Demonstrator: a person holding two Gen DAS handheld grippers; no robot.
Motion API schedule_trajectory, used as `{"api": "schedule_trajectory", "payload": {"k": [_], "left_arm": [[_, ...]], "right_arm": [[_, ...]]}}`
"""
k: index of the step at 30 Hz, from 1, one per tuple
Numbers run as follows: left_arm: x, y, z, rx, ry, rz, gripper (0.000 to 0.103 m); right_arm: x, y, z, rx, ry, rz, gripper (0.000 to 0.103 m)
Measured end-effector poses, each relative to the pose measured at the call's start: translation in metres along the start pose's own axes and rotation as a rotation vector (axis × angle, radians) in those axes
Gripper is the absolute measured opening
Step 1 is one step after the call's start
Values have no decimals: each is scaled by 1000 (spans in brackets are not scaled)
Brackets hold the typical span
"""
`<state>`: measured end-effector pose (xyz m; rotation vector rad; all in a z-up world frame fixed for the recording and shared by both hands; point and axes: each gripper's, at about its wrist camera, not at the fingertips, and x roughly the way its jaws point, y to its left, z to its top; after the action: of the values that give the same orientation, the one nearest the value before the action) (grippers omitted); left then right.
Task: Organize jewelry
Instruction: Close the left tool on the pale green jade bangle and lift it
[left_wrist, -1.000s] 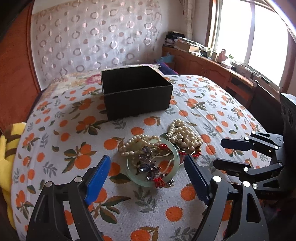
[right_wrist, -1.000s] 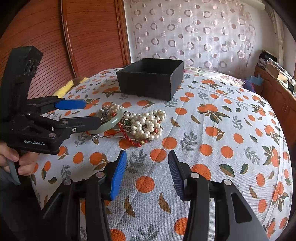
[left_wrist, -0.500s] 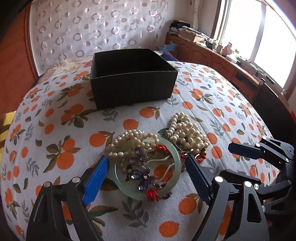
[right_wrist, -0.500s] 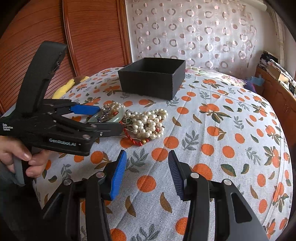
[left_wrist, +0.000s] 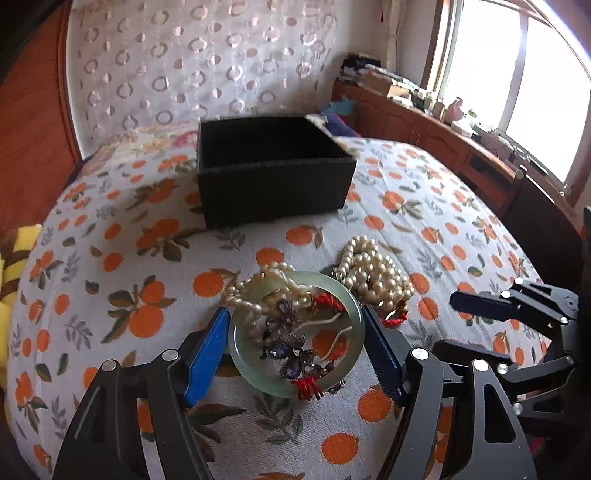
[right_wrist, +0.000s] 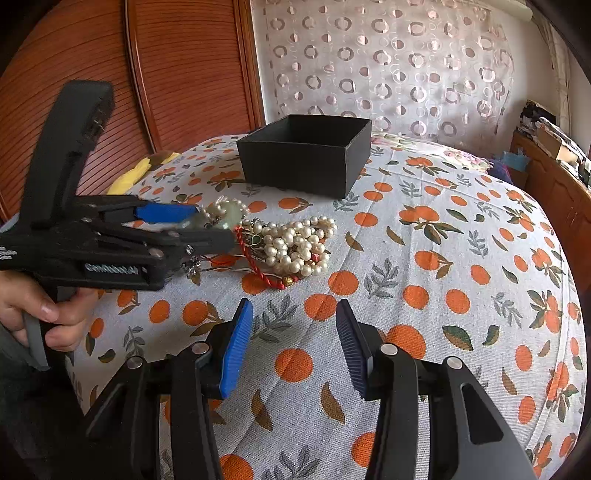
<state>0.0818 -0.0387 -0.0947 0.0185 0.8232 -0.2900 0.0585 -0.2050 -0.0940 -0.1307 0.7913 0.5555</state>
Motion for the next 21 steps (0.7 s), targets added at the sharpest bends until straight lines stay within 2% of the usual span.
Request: {"api": "schedule_trajectory", "payload": {"k": [8, 21], "left_arm": [[-29, -2, 12, 26, -92, 18, 68], [-74, -7, 36, 68, -172, -5, 68]], "right_arm": [[0, 1, 0, -1, 0, -1, 49], [0, 0, 6, -2, -9, 2, 49]]}}
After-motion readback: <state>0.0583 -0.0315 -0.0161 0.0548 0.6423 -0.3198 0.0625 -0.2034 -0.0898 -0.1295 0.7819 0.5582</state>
